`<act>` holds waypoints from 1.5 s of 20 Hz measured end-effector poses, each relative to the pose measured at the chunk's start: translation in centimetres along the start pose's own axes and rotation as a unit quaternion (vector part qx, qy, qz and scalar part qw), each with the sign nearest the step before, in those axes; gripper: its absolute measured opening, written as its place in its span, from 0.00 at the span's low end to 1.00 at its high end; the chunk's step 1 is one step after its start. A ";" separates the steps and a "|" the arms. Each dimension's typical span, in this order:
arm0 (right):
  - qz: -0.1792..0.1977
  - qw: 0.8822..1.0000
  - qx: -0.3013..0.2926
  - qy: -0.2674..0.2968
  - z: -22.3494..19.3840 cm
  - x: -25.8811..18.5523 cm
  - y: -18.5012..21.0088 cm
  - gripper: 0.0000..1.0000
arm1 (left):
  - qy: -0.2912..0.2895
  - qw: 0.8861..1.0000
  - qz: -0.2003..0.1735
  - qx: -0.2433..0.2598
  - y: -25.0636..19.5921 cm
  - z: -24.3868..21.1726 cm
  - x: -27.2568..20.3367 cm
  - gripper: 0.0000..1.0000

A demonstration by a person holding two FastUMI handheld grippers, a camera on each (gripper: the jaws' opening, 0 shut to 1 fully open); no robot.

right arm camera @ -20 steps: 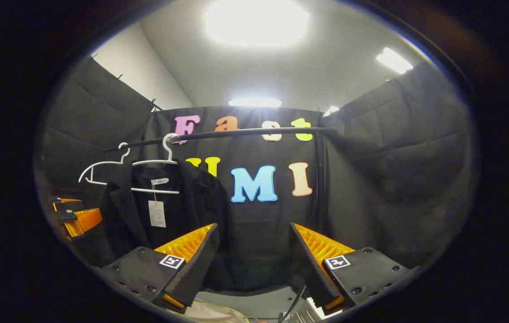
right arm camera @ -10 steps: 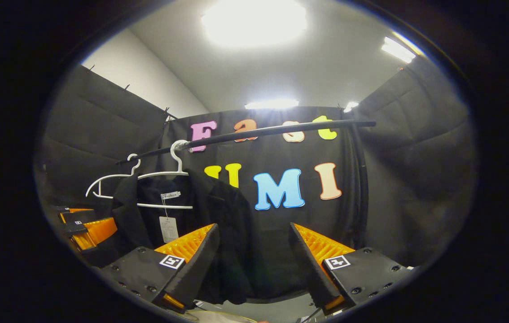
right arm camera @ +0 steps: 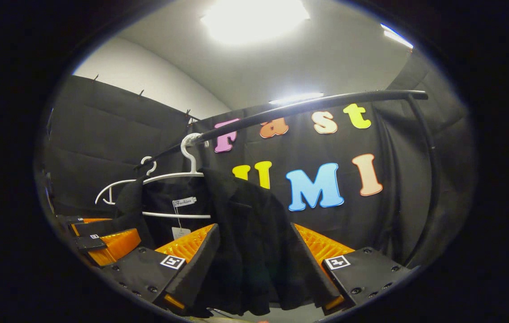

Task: Grasp the clothes on the hanger with both hands and then place them into the laundry hamper below.

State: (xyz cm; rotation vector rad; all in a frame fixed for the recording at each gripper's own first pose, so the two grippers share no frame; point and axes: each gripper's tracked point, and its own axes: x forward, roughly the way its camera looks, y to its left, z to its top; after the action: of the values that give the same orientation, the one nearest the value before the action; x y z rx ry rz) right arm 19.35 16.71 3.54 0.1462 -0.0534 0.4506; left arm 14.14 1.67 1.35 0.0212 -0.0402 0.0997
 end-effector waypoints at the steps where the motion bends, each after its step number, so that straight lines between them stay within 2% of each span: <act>1: 0.009 1.000 0.003 0.003 -0.4 0.9 0.4 0.97 | 0.001 1.000 0.005 0.003 0.0 -0.1 0.4 0.94; 9: 0.063 0.997 0.025 0.022 -2.9 6.4 2.8 0.97 | 0.016 0.999 0.035 0.008 0.2 -1.8 3.3 0.94; 16: 0.076 0.996 0.021 0.046 -5.7 9.4 3.8 0.97 | 0.019 0.997 0.063 0.027 0.7 -3.1 5.0 0.94; 22: 0.068 0.996 0.024 0.060 -7.4 11.0 3.9 0.96 | 0.032 0.995 0.089 0.042 1.3 -4.3 5.9 0.94; 23: 0.068 0.996 0.024 0.061 -7.7 11.3 3.9 0.88 | 0.033 0.993 0.100 0.049 1.6 -4.5 5.9 0.83; 24: 0.063 0.996 0.023 0.062 -7.8 11.5 3.8 0.87 | 0.034 0.993 0.103 0.054 1.6 -4.5 6.0 0.72; 25: 0.062 0.996 0.024 0.064 -7.9 11.7 3.9 0.76 | 0.035 0.992 0.105 0.057 1.4 -4.7 6.0 0.72; 26: 0.063 0.996 0.025 0.066 -7.9 11.7 4.0 0.76 | 0.034 0.993 0.101 0.058 1.1 -4.7 6.2 0.69; 27: 0.065 0.995 0.026 0.067 -8.1 11.9 4.2 0.70 | 0.034 0.993 0.096 0.057 0.8 -4.7 6.4 0.73; 28: 0.059 0.996 0.024 0.068 -8.0 12.1 4.0 0.70 | 0.033 0.994 0.090 0.058 0.4 -4.5 6.3 0.73; 30: 0.044 0.996 0.018 0.069 -8.0 12.2 3.3 0.36 | 0.034 0.993 0.098 0.063 0.8 -4.5 6.3 0.41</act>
State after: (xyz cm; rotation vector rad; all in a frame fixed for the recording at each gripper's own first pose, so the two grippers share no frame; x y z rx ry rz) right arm 29.02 26.12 -2.87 0.1488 0.0838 0.5488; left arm 20.52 3.24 -2.82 0.1405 0.0329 0.2983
